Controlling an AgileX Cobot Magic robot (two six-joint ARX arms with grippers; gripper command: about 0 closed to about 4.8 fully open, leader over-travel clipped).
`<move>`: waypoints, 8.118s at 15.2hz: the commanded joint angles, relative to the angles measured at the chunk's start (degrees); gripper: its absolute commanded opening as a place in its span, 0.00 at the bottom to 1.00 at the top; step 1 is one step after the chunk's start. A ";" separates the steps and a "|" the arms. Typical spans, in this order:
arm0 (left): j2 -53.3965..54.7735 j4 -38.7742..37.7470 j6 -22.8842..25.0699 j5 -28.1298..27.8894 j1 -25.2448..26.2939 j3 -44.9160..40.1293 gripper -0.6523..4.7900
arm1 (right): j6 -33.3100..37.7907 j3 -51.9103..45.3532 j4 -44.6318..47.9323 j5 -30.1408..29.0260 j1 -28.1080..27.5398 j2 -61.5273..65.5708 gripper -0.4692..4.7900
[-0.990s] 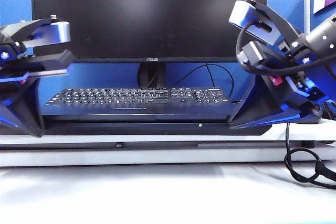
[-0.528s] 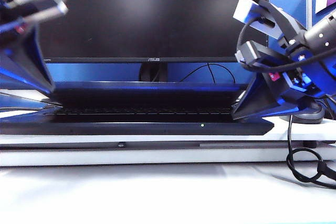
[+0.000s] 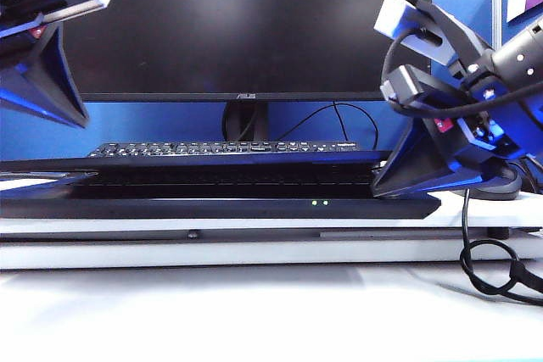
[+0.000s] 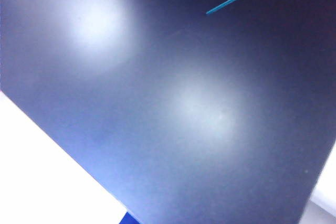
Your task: Open the lid of the black laptop.
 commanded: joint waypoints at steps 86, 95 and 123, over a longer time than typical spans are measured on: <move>7.37 11.63 14.14 -3.30 8.35 12.11 0.11 | -6.43 22.86 -0.74 1.16 -6.32 -0.07 0.09; 7.72 19.30 16.06 1.64 13.84 14.10 0.11 | -9.03 31.47 -4.28 0.09 -6.97 4.42 0.09; 20.44 27.91 20.46 8.02 19.52 22.99 0.11 | -13.31 38.36 -3.39 -9.73 -9.53 14.08 0.09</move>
